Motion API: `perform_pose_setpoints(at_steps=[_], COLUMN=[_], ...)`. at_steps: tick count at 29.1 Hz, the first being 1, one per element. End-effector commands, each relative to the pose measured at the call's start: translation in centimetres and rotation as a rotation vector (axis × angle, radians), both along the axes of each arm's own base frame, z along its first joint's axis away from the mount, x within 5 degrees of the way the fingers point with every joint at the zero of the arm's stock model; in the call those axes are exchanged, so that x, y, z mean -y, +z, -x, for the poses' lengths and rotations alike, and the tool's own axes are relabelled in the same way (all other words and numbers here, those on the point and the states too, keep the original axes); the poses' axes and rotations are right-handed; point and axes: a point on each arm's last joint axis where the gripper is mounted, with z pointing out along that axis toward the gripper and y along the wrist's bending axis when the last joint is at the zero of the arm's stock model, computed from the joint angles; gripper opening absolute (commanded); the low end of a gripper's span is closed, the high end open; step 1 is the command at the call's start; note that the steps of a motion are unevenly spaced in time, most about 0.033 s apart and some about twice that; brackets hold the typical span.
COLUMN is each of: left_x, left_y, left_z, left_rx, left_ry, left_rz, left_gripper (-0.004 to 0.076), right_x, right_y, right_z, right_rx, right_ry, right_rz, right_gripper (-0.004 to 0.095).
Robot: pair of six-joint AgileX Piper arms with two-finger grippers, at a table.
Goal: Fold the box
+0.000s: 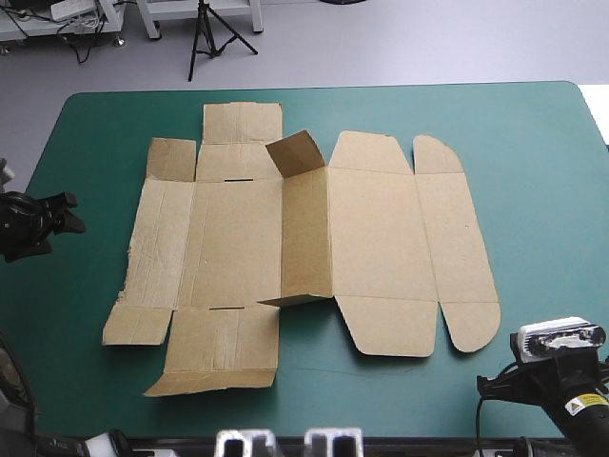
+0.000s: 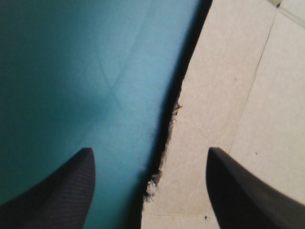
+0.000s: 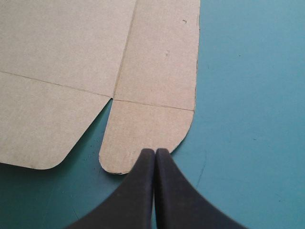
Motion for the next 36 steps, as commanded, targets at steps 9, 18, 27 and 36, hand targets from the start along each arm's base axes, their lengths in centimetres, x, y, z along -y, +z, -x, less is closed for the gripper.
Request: perform_pose_setpoints(at_steps=[9,18,27,36], left_x=[2.5,2.6,2.5,2.9], left_y=[-5.4,-6.6,-9.3,-11.4], left_z=[1.6,1.5,1.0,0.4], left_rx=[0.059,0.076,-0.020,-0.066], left_ry=[-0.175,-0.183,-0.215,-0.276], left_rz=[0.111,0.108,0.210,0.353], left_gripper=[0.0476,0.0476,0.0476,0.0476], right_x=[0.1,0.1,0.1,0.1], right_y=[1.2,1.2,1.2,1.2], right_z=[-0.3,-0.3,-0.2,-0.2], right_rx=[0.073,0.071,0.070,0.070], right_ry=[-0.005,-0.007,-0.007,-0.007], right_rz=[0.007,0.013,0.013,0.013], right_gripper=[-0.0018,-0.0018,-0.0018,-0.0018])
